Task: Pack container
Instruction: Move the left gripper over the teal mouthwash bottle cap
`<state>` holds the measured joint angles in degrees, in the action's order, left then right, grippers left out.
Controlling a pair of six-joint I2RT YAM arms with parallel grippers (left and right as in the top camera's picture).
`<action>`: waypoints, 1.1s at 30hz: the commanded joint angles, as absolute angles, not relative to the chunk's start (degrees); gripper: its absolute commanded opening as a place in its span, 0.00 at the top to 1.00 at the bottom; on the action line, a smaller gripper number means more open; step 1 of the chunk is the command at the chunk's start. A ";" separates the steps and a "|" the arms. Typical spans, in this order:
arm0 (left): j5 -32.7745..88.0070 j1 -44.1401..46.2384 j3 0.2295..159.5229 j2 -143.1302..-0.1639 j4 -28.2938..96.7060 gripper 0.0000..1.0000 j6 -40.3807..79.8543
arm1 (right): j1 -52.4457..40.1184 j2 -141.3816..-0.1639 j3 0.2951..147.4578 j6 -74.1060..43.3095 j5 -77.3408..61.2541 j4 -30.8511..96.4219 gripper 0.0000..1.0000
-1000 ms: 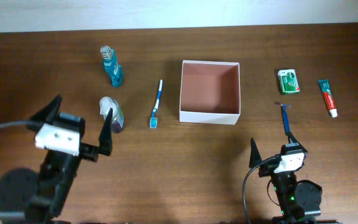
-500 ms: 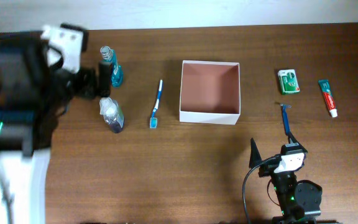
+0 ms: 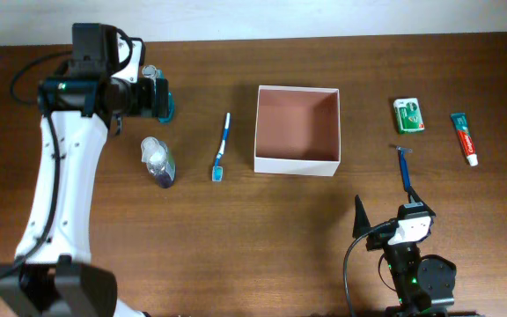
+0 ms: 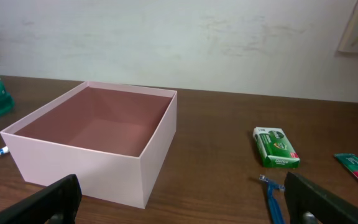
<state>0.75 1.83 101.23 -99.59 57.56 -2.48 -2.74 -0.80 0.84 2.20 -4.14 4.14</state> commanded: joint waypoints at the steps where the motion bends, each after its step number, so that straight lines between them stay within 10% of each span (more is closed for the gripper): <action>1: -1.96 1.69 106.63 -102.06 56.29 0.00 -0.84 | -3.05 -0.21 0.32 2.57 -4.64 4.01 0.01; 33: -2.90 3.92 119.72 -121.12 48.75 0.00 -10.22 | -3.05 -0.21 0.32 2.57 -4.64 4.01 0.02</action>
<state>-2.22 2.44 119.46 -118.52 49.28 -5.10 -2.74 -0.80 0.84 2.20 -4.14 4.14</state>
